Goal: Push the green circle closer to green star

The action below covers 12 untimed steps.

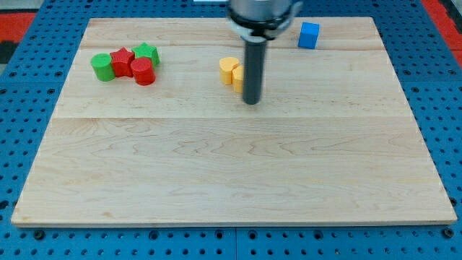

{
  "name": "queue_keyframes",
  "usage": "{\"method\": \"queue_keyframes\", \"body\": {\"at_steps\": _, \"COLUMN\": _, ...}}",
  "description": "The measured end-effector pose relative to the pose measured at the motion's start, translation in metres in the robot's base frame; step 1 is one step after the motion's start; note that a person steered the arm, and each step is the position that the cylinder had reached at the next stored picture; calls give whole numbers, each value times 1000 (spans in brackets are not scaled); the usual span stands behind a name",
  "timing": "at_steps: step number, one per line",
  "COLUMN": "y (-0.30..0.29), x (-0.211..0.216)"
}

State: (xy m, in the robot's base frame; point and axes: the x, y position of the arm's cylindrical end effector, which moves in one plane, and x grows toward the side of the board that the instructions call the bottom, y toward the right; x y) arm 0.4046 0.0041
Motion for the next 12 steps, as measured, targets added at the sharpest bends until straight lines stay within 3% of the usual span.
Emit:
{"method": "queue_keyframes", "body": {"at_steps": 3, "y": -221, "x": -17}}
{"method": "queue_keyframes", "body": {"at_steps": 5, "y": -245, "x": -75}}
{"method": "queue_keyframes", "body": {"at_steps": 8, "y": -288, "x": -110}}
{"method": "queue_keyframes", "body": {"at_steps": 9, "y": -282, "x": -127}}
{"method": "queue_keyframes", "body": {"at_steps": 12, "y": -167, "x": -143}}
